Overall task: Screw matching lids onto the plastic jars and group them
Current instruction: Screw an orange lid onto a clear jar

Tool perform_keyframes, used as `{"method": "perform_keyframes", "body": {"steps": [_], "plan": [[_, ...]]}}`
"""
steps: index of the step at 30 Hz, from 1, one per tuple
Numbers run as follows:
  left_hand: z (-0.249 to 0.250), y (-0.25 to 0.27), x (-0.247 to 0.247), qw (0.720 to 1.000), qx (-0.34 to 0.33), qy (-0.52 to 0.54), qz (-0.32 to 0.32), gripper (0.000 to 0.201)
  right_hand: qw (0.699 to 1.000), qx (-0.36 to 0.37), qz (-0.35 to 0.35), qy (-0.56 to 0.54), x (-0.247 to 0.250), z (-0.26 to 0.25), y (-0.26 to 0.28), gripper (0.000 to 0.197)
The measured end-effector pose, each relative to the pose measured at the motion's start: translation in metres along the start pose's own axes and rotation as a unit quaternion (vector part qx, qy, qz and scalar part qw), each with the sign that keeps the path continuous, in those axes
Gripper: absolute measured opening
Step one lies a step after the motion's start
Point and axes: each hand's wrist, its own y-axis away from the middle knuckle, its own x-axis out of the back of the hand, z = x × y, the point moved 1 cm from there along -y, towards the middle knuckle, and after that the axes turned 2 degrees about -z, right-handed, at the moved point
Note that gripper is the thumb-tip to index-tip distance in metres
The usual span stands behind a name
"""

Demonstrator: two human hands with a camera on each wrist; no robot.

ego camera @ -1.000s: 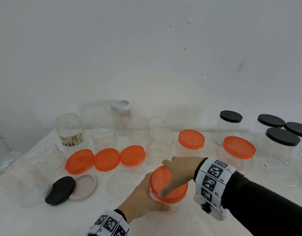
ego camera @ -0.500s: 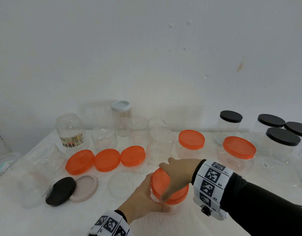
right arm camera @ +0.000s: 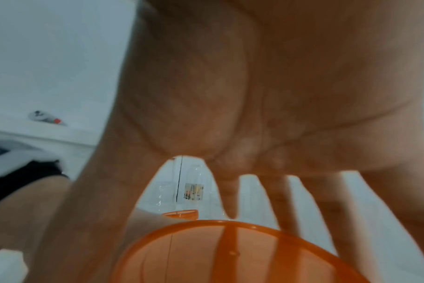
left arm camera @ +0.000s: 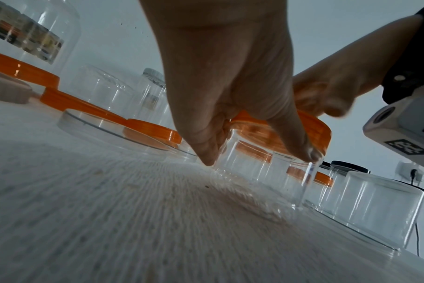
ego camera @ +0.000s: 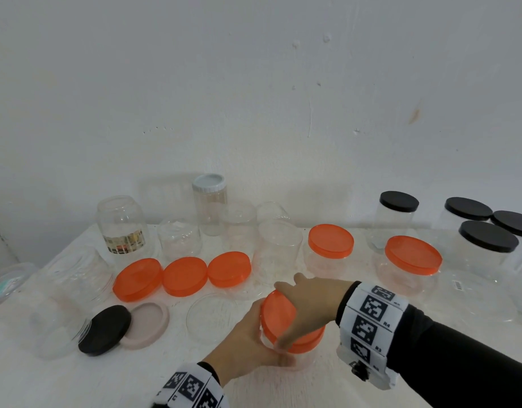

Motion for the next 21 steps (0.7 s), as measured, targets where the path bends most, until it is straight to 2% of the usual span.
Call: {"method": "perform_keyframes", "body": {"steps": [2,5,9,13,17,21], "plan": [[0.0000,0.0001,0.0001,1.000,-0.003,-0.004,0.003,0.106,0.999,0.036,-0.025,0.016,0.0047,0.0004,0.0041,0.109],[0.0013,0.0013,-0.0003,1.000,-0.012,-0.006,0.003,0.100,0.997,0.082,-0.007,0.014,0.0057,0.0002,0.0049,0.100],[0.0011,0.0023,-0.0005,1.000,-0.007,0.004,0.005,0.111,0.999,0.044,0.028,-0.002,0.0010,0.0003,0.0007,0.100],[0.0018,0.0023,-0.0004,1.000,-0.004,0.008,0.003,0.107,1.000,0.010,0.022,-0.009,0.0000,0.0024,-0.0013,0.105],[0.0049,0.0040,-0.0006,1.000,-0.003,-0.006,0.007,0.111,0.998,0.058,-0.014,0.009,0.0065,0.0040,0.0044,0.107],[0.0087,0.0042,-0.0013,1.000,0.001,-0.020,0.007,0.107,0.996,0.089,0.010,0.006,0.0055,0.0060,0.0015,0.101]]}}
